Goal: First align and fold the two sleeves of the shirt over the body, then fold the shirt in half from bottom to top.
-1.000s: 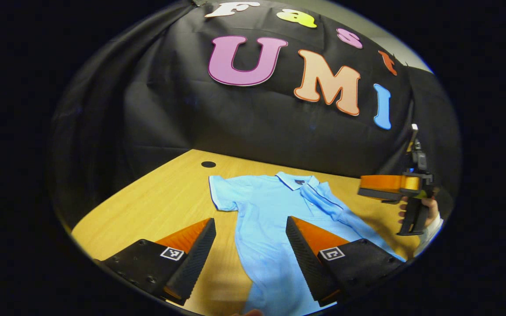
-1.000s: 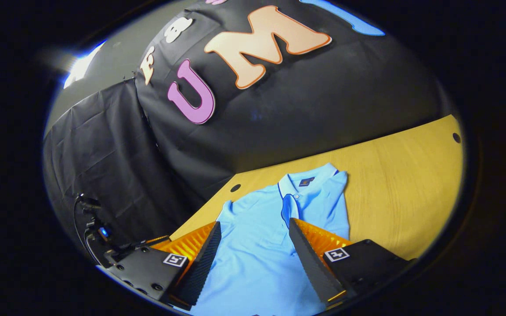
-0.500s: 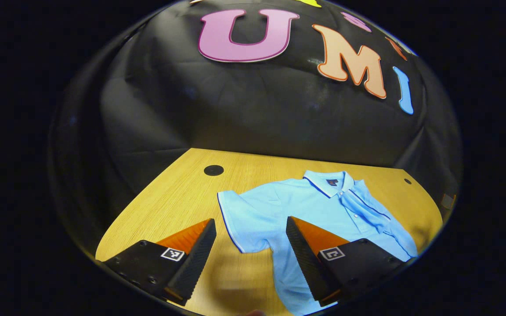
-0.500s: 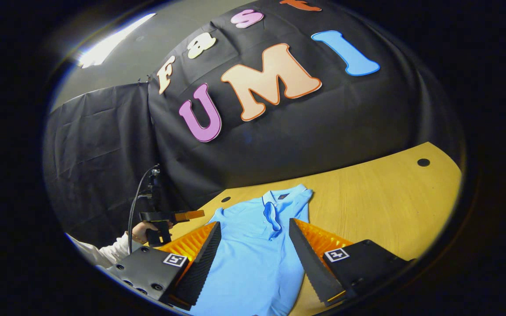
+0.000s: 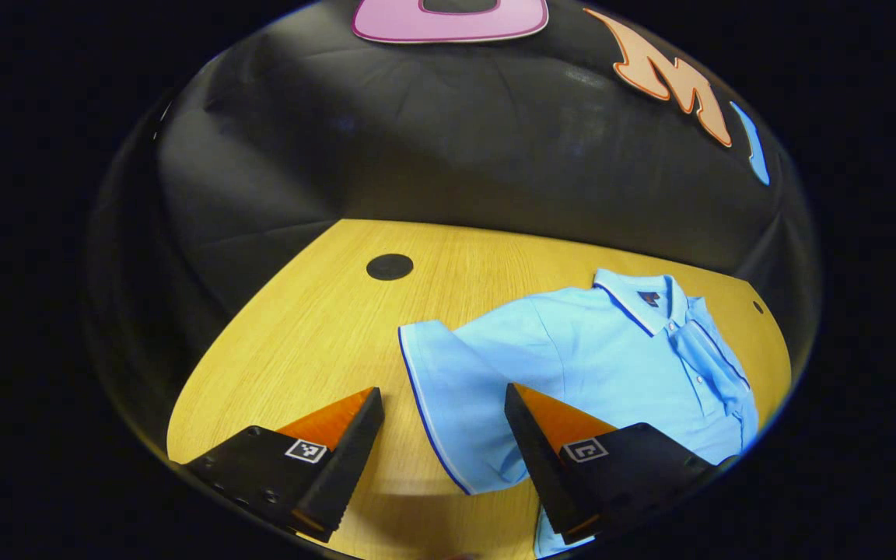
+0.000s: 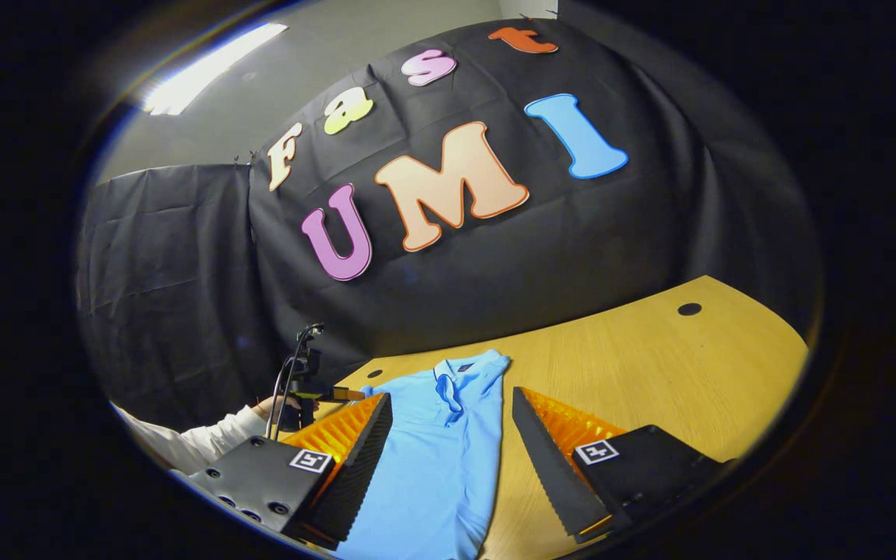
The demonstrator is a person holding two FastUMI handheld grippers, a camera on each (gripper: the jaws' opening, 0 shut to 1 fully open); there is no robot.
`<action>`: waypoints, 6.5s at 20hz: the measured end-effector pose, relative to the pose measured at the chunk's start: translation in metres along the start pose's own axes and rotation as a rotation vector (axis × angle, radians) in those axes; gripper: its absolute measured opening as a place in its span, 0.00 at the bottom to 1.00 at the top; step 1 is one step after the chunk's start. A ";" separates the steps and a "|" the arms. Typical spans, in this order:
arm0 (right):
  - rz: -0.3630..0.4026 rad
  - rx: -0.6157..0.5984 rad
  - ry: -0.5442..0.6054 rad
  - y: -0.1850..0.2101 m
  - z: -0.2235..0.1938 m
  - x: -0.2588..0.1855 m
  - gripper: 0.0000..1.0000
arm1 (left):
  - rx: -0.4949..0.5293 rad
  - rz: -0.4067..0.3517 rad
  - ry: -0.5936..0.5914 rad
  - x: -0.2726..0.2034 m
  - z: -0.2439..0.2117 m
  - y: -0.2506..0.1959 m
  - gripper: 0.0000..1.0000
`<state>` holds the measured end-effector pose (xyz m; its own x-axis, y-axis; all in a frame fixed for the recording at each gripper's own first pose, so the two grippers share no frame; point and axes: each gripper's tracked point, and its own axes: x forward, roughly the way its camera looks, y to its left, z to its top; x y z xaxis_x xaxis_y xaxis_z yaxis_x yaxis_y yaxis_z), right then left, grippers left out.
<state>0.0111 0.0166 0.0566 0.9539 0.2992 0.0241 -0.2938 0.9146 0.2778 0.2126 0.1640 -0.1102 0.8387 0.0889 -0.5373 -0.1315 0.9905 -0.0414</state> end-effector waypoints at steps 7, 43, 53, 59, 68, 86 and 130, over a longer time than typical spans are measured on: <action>-0.052 0.025 -0.038 -0.023 0.001 -0.014 0.97 | 0.044 0.001 0.035 0.000 -0.008 0.000 0.87; -0.053 -0.015 0.104 -0.034 -0.066 -0.022 0.97 | 0.315 -0.369 -0.121 -0.072 0.041 -0.278 0.39; -0.003 -0.148 0.227 -0.013 -0.114 -0.053 0.98 | 0.324 -0.311 -0.204 -0.187 -0.008 -0.203 0.94; 0.012 -0.234 0.272 -0.001 -0.146 -0.084 0.98 | 0.287 -0.342 -0.188 -0.265 -0.091 -0.166 0.93; 0.028 -0.330 0.331 0.003 -0.189 -0.119 0.97 | 0.218 -0.357 -0.096 -0.317 -0.212 -0.139 0.94; 0.087 -0.376 0.363 0.031 -0.225 -0.134 0.63 | 0.229 -0.312 -0.118 -0.315 -0.260 -0.146 0.75; -0.097 -0.314 0.260 -0.012 -0.040 0.151 0.05 | 0.115 -0.396 -0.386 -0.177 0.039 -0.171 0.00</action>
<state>0.1566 0.0616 0.0187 0.9427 0.2291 -0.2424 -0.2458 0.9685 -0.0407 0.1066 -0.0167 0.0247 0.9478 -0.2809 -0.1510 0.2726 0.9593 -0.0738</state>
